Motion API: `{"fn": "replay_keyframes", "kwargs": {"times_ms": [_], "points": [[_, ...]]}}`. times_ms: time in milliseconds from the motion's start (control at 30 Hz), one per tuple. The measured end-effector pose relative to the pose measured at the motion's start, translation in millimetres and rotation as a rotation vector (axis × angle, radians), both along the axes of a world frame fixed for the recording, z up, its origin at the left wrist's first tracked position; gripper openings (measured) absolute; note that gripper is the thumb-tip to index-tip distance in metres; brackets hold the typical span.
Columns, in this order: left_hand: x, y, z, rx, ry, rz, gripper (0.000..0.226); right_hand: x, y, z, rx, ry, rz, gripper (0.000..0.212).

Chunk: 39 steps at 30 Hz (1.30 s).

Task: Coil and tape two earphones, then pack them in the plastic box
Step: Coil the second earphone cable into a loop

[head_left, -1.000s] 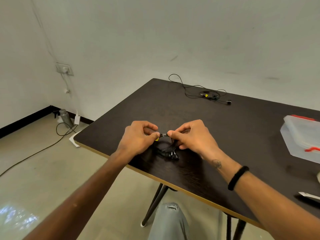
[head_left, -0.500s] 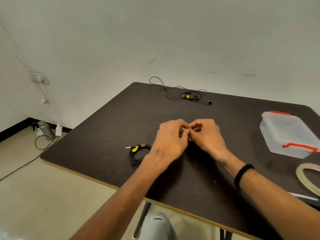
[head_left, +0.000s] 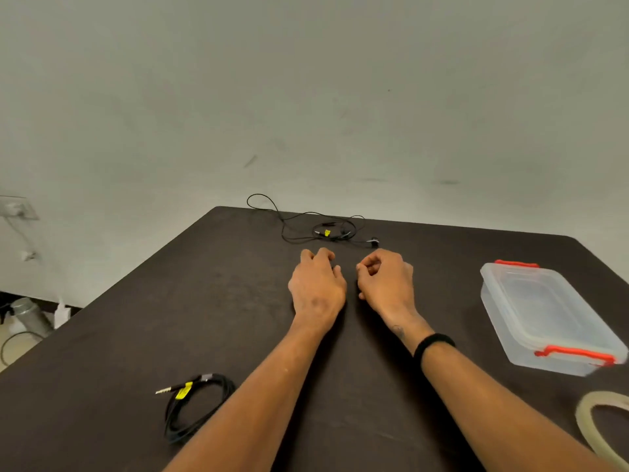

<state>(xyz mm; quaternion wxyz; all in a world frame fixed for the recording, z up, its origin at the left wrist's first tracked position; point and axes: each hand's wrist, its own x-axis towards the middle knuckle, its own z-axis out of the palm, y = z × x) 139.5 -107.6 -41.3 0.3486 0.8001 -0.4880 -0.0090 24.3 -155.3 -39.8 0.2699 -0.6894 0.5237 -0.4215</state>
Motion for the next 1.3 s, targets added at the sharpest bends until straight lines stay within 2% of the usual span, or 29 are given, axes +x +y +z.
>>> {"fn": "replay_keyframes", "kwargs": {"times_ms": [33,167,267,367,500,667,733,767,867,933,1033,1133,1233,1300], "points": [[5,-10,-1,-0.003,-0.020,0.010,0.035,4,-8,-1,-0.054,0.068,-0.013,0.002],[26,-50,-7,0.077,-0.159,0.037,0.048,21,-38,-1,-0.200,0.371,-0.012,0.033],[39,-71,-7,0.178,-0.139,0.074,0.055,32,-51,-4,-0.317,0.532,0.050,0.038],[38,-74,-4,0.190,-0.201,0.122,0.038,37,-55,-5,-0.337,0.578,0.074,0.036],[28,-55,-2,0.068,-0.312,0.116,0.022,33,-45,-2,-0.326,0.524,0.091,0.027],[6,-12,-4,-0.038,-0.276,-0.067,0.022,21,-29,-1,-0.176,0.228,0.112,0.018],[-5,8,-4,-0.196,-0.200,-0.181,0.018,9,-18,5,-0.052,0.048,0.080,0.024],[-11,18,-3,-0.316,-0.069,-0.218,0.015,1,-10,7,0.000,-0.025,0.077,0.026],[-31,39,9,-0.577,0.563,-0.263,0.012,-20,15,9,0.133,-0.316,0.175,0.024],[-35,41,16,-0.607,0.749,-0.326,0.014,-32,28,8,0.178,-0.495,0.235,0.018],[-34,41,27,-0.582,0.881,-0.493,0.020,-49,41,13,0.233,-0.736,0.307,0.023],[-41,49,32,-0.499,0.742,-0.540,0.030,-61,42,25,0.361,-1.046,0.399,0.024],[-37,45,15,-0.396,0.372,-0.401,0.019,-71,36,44,0.440,-1.297,0.480,0.020],[-25,40,5,-0.267,0.151,-0.327,0.018,-79,34,55,0.484,-1.339,0.536,0.018]]}}
